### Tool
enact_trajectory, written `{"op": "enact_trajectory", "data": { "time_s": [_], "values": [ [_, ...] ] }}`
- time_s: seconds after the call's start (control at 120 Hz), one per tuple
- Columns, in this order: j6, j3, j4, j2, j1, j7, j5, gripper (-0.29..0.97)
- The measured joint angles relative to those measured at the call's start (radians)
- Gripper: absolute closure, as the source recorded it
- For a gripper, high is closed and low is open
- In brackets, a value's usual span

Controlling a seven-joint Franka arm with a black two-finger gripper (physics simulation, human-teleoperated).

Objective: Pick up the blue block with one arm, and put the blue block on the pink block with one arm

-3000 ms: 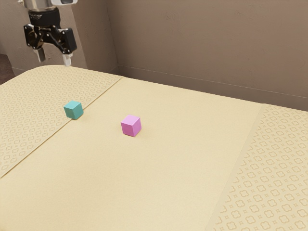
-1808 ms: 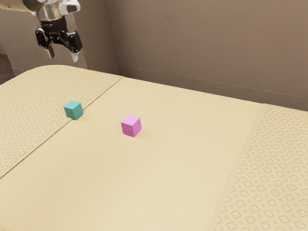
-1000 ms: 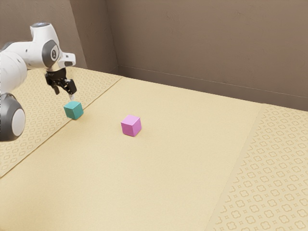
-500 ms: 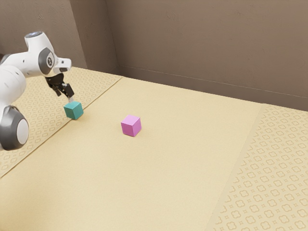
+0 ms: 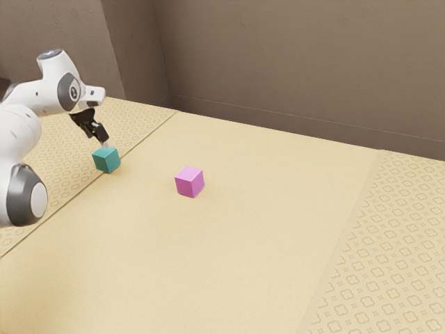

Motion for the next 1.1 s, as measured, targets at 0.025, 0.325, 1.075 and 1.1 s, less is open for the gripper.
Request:
{"op": "enact_trajectory", "data": {
  "time_s": [0.025,0.325,1.075,1.1],
  "values": [
    [-0.001,0.000,-0.001,0.001,0.001,0.003,0.000,0.00],
    [-0.007,0.008,-0.053,-0.011,0.003,-0.003,-0.033,0.00],
    [0.055,0.004,-0.058,0.028,0.032,-0.052,-0.081,0.00],
    [0.057,0.004,-0.058,0.029,0.034,-0.053,-0.081,0.00]
  ]
}}
